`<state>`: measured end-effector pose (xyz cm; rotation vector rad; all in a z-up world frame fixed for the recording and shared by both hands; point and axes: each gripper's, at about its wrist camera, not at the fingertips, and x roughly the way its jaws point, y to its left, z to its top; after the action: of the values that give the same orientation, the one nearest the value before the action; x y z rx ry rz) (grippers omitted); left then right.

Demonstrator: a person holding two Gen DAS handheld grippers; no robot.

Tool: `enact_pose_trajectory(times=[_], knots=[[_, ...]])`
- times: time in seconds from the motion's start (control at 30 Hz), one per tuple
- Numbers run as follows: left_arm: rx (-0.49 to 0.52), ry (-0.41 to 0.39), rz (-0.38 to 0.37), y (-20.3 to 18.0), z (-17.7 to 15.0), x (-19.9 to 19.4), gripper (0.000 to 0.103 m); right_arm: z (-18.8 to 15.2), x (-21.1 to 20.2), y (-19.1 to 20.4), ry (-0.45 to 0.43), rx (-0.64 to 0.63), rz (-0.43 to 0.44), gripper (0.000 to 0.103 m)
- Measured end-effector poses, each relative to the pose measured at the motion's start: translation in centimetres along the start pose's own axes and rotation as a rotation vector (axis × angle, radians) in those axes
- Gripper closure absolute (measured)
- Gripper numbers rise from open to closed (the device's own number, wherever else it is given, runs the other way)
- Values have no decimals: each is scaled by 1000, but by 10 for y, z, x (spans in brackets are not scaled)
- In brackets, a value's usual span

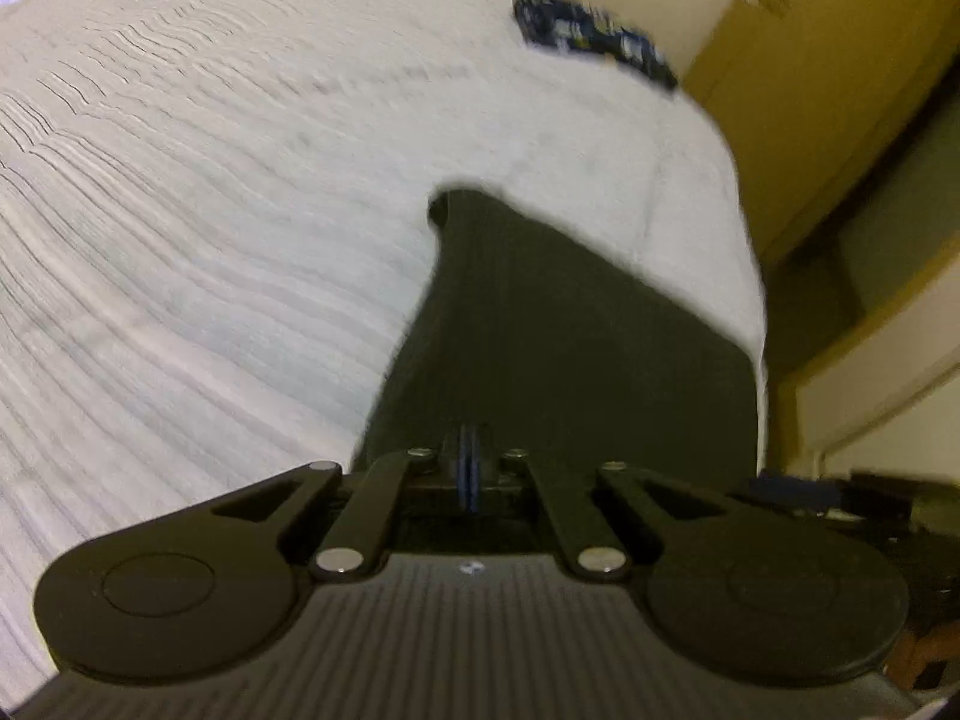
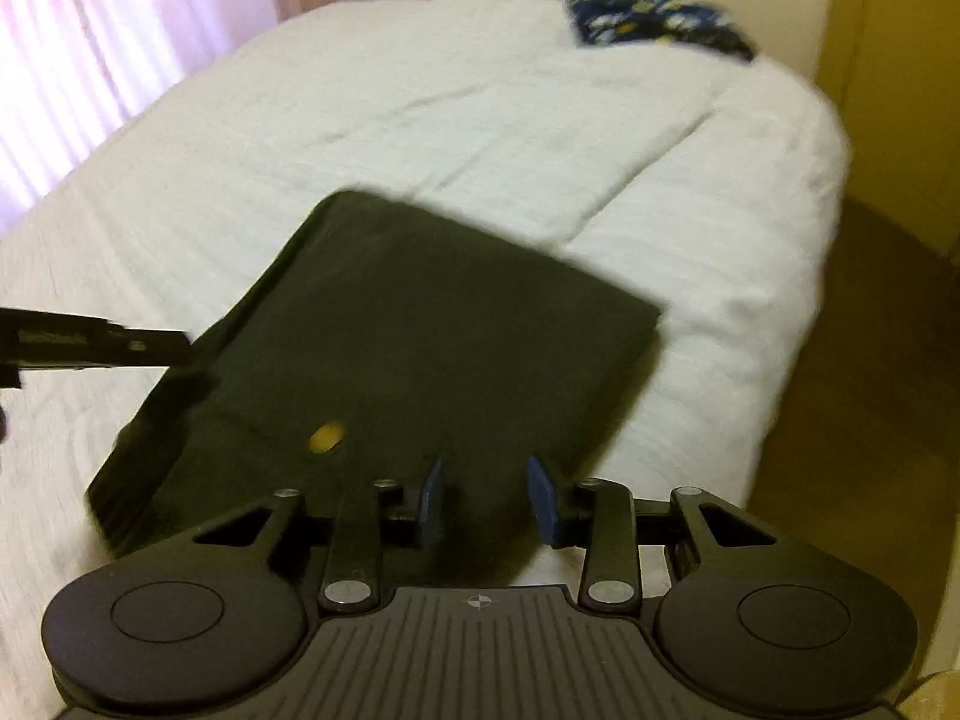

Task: Fold clothes
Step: 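Slide the folded trousers along the bed with the left gripper, then open it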

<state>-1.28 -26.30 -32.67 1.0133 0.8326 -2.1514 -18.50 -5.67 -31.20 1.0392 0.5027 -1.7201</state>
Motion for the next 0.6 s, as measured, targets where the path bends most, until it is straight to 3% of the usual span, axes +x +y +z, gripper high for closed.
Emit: enact_pose_trajectory(times=[0.07,0.1,0.17,0.23,0.33,0.53,0.6], knots=[[-16,19,30,5,-21,3,101,-16,11,11,66,-94,31,67],[-72,7,32,12,-31,-1,100,-27,19,17,133,-160,88,67],[-176,-1,33,20,-36,-10,100,-34,15,18,138,-194,108,67],[-209,-10,64,16,-30,-26,100,-32,4,17,138,-199,137,67],[-216,9,144,2,-21,-52,100,-10,-10,3,205,-176,199,66],[-426,29,225,-2,-12,-113,99,34,-49,-4,230,-278,222,66],[-449,20,257,-13,-8,-128,89,48,-59,-4,233,-311,222,66]])
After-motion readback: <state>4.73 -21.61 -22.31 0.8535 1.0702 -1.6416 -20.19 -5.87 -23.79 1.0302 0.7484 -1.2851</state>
